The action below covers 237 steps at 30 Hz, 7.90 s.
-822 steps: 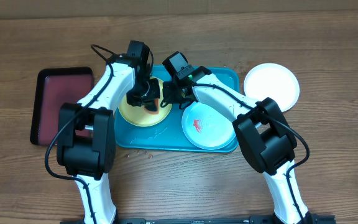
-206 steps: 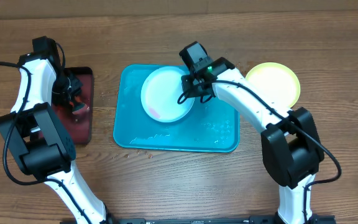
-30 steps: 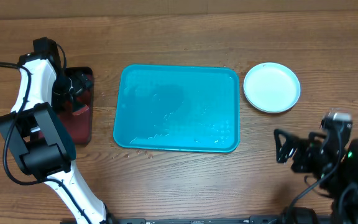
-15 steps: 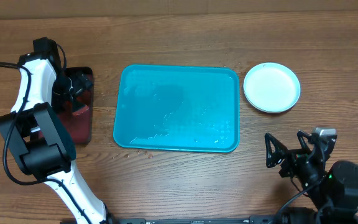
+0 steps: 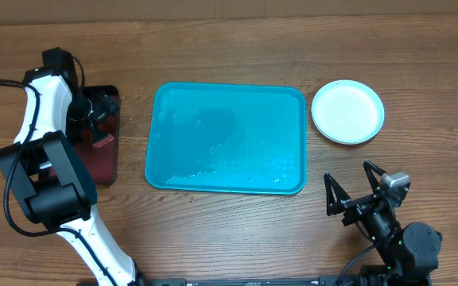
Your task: Clean dirty plates on tray and stack at the side
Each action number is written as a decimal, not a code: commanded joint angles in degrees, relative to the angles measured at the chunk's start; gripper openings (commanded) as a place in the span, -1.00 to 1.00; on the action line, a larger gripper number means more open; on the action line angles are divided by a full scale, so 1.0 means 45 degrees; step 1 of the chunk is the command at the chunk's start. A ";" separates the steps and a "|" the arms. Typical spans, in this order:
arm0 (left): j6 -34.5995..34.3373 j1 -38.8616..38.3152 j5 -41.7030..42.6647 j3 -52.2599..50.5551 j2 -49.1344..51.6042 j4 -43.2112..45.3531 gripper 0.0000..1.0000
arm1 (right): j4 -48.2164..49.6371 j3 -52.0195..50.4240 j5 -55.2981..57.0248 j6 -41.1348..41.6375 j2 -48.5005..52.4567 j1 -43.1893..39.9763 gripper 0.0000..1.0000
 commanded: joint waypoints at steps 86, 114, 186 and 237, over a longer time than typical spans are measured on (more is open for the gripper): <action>0.0039 0.0049 -0.0277 0.0214 -0.0010 -0.0287 1.00 | 0.3007 -0.2259 0.2943 -0.2040 -0.0593 0.0607 1.00; 0.3439 -0.2759 -0.0612 -0.1234 -0.8553 -0.0083 1.00 | 0.3007 -0.2259 0.2948 -0.2040 -0.0593 0.0607 1.00; 0.5066 -0.3220 0.1603 -2.1536 -2.7156 1.2371 0.99 | 0.3007 -0.2259 0.2948 -0.2040 -0.0593 0.0607 1.00; 0.5343 -0.3779 0.0413 -2.1532 -2.6670 1.2254 1.00 | 0.3007 -0.2259 0.2948 -0.2040 -0.0593 0.0607 1.00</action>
